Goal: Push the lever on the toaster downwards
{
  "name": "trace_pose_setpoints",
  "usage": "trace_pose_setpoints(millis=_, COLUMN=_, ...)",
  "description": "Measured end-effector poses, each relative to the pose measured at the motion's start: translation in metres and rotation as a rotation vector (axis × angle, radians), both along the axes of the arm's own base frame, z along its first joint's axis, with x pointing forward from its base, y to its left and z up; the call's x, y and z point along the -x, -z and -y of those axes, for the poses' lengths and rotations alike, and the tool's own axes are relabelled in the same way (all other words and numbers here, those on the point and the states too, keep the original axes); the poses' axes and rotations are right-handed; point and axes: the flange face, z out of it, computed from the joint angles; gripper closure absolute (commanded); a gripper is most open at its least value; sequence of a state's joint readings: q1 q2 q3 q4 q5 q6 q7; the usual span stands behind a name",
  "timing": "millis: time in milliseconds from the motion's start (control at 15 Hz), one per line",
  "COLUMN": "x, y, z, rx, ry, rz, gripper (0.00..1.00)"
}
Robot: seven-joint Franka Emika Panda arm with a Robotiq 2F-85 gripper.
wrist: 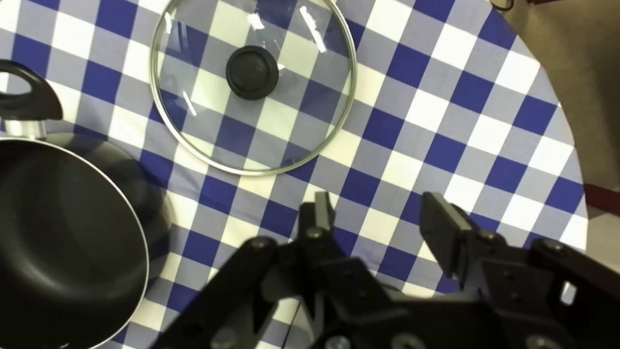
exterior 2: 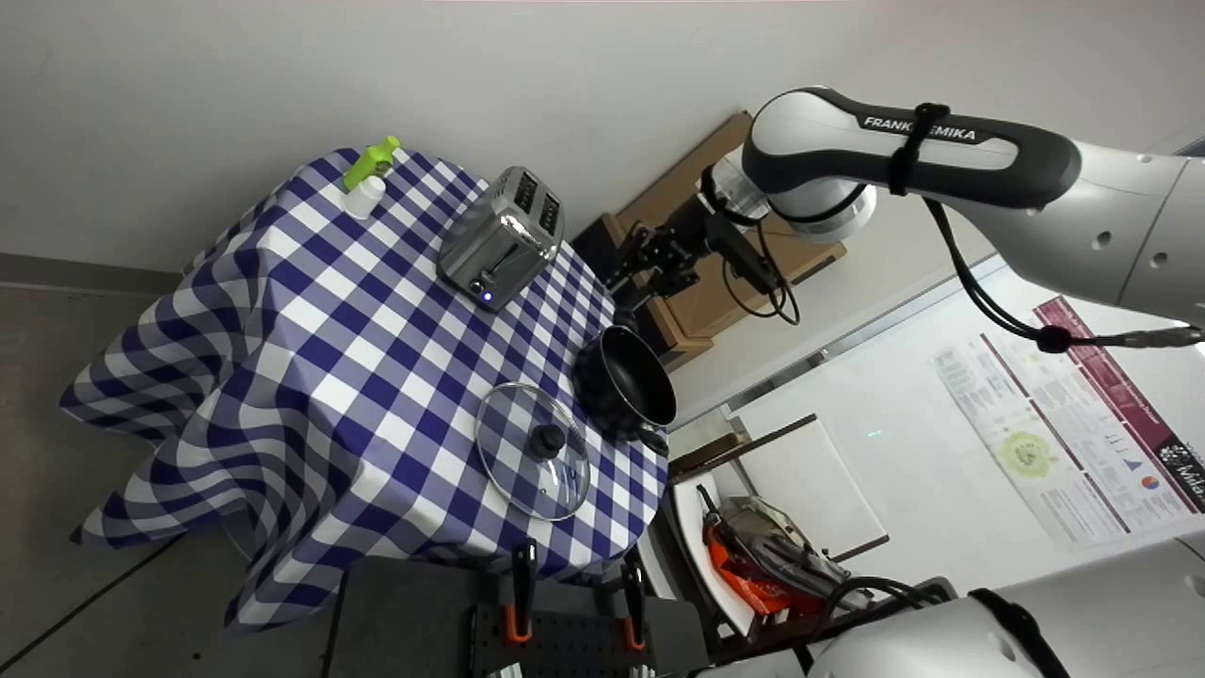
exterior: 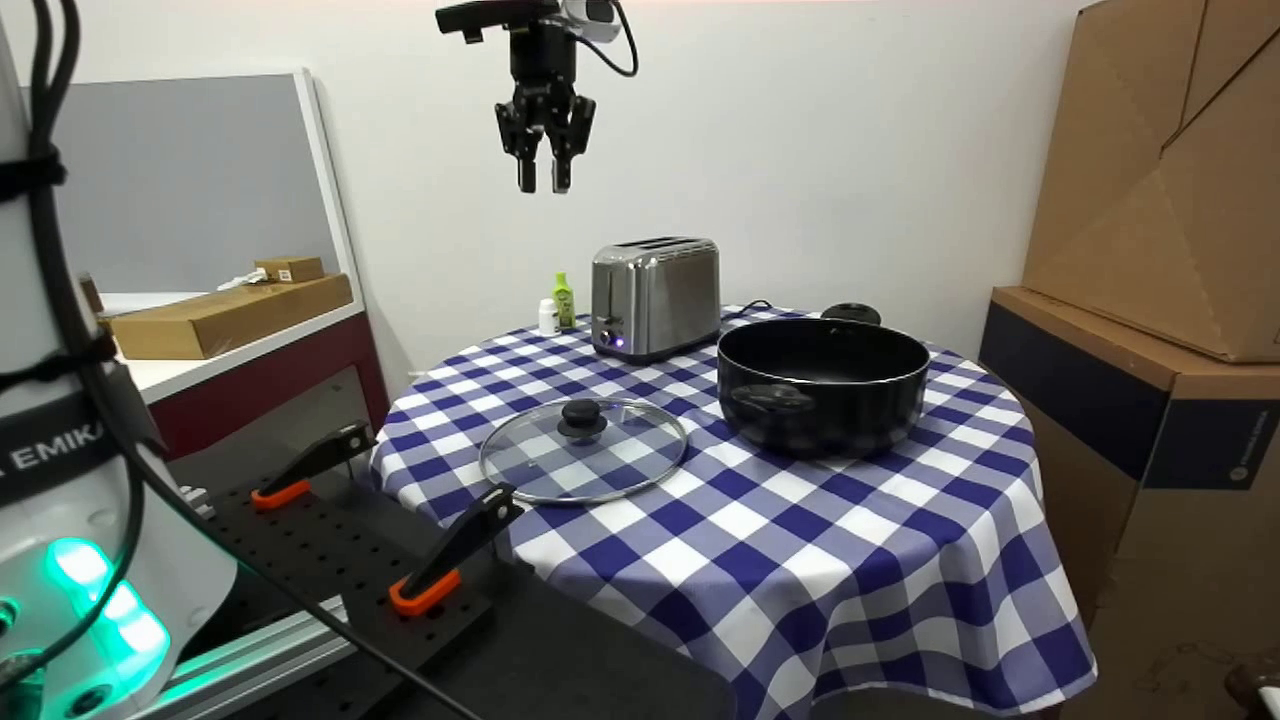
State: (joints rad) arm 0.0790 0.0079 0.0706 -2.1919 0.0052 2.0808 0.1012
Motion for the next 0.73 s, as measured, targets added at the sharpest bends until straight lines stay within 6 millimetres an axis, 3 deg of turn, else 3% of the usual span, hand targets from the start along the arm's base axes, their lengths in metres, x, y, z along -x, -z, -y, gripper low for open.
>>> trace_pose_setpoints(millis=133, x=0.013, y=-0.013, z=0.009, rx=0.013, ry=0.04, rz=0.014, gripper=0.01)
trace_pose_setpoints(millis=533, x=0.038, y=-0.041, z=0.061, rx=0.04, ry=0.187, rz=0.066, gripper=0.0)
trace_pose_setpoints(millis=733, x=0.047, y=-0.049, z=0.073, rx=0.036, ry=0.215, rz=0.082, gripper=0.0)
